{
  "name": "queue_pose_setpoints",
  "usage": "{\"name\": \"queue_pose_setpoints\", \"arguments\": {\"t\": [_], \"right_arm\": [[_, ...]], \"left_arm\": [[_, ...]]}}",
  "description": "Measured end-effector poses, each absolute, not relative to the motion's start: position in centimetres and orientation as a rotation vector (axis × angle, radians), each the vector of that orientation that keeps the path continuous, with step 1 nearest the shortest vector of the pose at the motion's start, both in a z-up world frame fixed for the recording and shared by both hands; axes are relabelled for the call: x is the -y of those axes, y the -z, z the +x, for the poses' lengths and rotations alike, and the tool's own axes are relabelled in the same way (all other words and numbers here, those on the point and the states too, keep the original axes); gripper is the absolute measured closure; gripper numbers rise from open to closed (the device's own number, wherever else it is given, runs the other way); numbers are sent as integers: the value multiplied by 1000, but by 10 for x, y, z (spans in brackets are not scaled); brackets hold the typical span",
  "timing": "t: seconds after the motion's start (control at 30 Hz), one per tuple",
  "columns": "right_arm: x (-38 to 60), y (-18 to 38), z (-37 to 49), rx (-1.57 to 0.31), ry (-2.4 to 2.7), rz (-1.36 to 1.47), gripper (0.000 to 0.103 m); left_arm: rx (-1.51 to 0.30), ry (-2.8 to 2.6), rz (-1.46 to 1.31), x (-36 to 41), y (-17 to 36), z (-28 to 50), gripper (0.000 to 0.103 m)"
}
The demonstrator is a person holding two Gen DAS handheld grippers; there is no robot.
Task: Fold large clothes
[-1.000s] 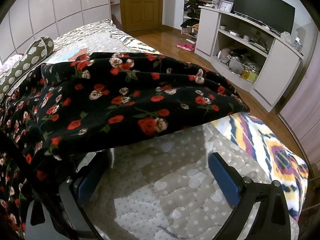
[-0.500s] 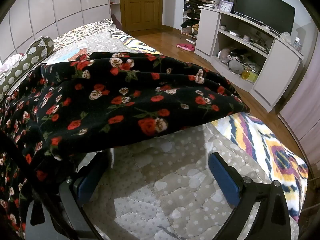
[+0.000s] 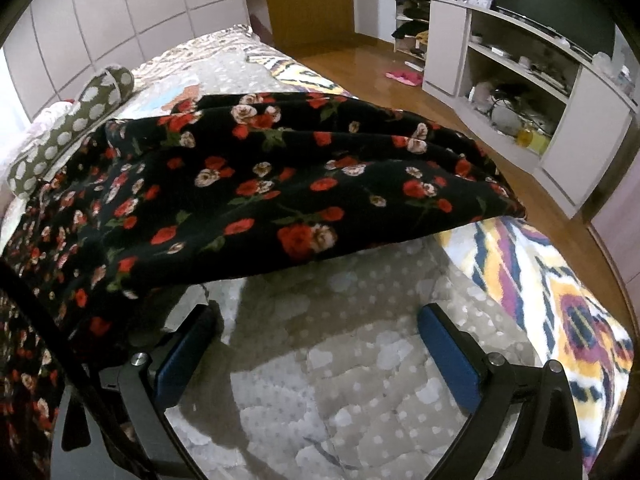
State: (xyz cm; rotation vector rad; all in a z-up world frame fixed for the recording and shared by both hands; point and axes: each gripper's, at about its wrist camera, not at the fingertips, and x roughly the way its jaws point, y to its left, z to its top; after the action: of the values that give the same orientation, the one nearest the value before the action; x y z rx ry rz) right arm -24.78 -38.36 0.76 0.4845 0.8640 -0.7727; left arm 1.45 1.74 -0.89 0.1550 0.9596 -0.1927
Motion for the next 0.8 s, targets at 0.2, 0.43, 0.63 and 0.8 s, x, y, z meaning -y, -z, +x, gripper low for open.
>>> {"name": "queue_pose_setpoints", "arguments": {"t": [0.2, 0.43, 0.63, 0.8], "right_arm": [[371, -9, -248, -857, 827, 444, 0], [365, -9, -248, -856, 857, 420, 0], [350, -29, -258, -840, 948, 400, 25], [280, -71, -305, -706, 967, 327, 25]], "left_arm": [[-948, 189, 155, -17, 9, 14, 0], [-946, 194, 144, -17, 10, 16, 0], [-947, 204, 123, -17, 10, 19, 0], [-944, 202, 122, -17, 11, 18, 0]]}}
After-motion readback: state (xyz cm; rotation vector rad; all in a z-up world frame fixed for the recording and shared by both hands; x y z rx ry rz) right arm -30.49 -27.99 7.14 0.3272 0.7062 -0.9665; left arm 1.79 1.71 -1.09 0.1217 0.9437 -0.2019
